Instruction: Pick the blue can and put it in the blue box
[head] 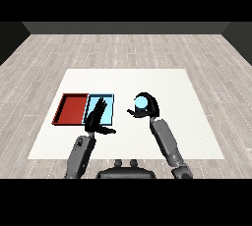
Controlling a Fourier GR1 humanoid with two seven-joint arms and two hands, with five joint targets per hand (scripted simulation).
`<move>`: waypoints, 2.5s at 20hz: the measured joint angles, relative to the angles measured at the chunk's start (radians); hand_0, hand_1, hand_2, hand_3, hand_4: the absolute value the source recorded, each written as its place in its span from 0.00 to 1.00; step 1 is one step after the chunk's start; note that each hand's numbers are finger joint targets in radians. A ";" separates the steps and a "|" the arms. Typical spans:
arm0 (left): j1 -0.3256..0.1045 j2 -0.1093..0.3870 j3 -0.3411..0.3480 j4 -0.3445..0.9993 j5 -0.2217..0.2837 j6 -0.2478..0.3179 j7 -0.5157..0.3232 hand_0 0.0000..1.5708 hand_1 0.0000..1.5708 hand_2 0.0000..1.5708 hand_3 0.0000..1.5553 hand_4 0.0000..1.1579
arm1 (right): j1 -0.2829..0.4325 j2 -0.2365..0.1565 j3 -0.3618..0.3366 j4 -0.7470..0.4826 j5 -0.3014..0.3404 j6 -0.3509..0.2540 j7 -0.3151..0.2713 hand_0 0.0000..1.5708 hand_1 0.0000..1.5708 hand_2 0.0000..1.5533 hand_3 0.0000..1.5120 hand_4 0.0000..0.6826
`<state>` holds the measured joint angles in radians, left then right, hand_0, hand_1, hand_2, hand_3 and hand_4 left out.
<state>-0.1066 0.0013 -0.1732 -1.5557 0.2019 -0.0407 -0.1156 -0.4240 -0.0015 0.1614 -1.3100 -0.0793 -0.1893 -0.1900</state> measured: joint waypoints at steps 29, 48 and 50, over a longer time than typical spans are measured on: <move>-0.266 -0.001 -0.255 0.365 0.089 0.267 -0.093 0.00 0.00 0.00 0.00 0.00 | -0.047 0.001 0.191 -0.015 -0.020 -0.075 -0.006 0.91 0.91 0.94 0.94 0.91; -0.315 0.001 -0.290 0.416 0.134 0.272 -0.147 0.00 0.00 0.00 0.00 0.00 | -0.063 0.000 0.269 -0.017 -0.068 -0.099 -0.007 0.94 0.94 0.94 0.92 0.79; -0.333 0.000 -0.286 0.444 0.131 0.271 -0.157 0.00 0.00 0.00 0.00 0.00 | -0.063 0.000 0.299 -0.017 -0.073 -0.120 -0.012 0.94 0.94 0.94 0.93 0.77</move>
<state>-0.4391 0.0013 -0.4594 -1.1116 0.3328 0.2300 -0.2731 -0.4875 -0.0010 0.4605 -1.3274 -0.1524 -0.3091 -0.2024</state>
